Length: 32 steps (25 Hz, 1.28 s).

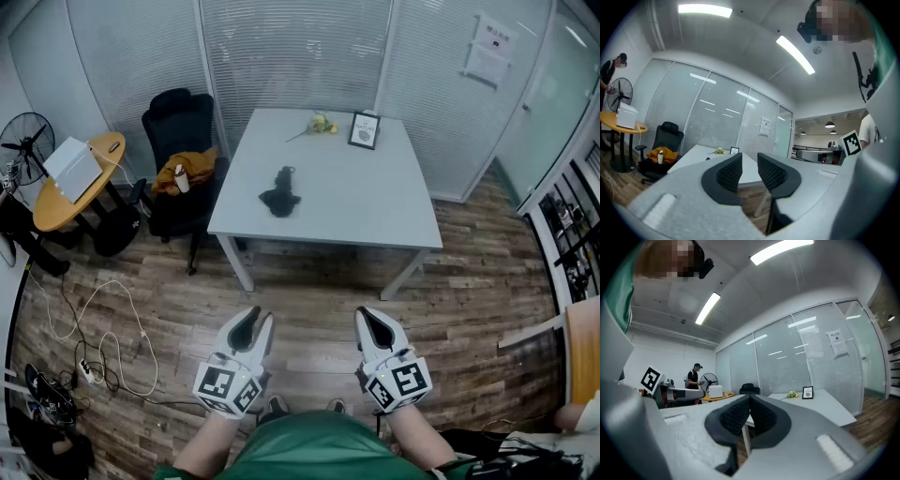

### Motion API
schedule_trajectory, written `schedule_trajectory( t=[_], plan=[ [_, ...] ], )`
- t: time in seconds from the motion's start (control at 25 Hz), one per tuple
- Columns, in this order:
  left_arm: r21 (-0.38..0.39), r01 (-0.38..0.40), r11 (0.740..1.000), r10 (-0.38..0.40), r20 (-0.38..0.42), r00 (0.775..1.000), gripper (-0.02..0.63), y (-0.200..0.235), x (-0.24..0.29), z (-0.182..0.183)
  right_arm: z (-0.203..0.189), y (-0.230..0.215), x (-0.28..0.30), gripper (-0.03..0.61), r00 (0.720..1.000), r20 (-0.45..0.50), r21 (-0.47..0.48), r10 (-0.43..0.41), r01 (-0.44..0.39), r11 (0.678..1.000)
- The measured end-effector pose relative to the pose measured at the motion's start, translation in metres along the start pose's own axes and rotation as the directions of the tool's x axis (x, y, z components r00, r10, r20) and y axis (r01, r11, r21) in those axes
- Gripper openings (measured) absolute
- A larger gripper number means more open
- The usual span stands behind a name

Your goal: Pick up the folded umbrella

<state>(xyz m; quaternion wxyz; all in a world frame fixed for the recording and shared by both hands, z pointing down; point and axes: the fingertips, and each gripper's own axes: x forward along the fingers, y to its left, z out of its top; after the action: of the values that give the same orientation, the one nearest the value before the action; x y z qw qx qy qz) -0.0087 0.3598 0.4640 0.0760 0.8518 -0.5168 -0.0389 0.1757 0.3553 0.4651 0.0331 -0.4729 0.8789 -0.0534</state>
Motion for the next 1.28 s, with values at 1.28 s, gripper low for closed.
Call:
schedule_trajectory(
  t=[1.28],
  plan=[
    [-0.048,-0.108,0.993,0.107,-0.021,0.994,0.101,0.034,0.097,-0.023,-0.004,-0.118,0.070,0.003,0.998,-0.056,0.025,0.018,-0.016,1.000]
  ],
)
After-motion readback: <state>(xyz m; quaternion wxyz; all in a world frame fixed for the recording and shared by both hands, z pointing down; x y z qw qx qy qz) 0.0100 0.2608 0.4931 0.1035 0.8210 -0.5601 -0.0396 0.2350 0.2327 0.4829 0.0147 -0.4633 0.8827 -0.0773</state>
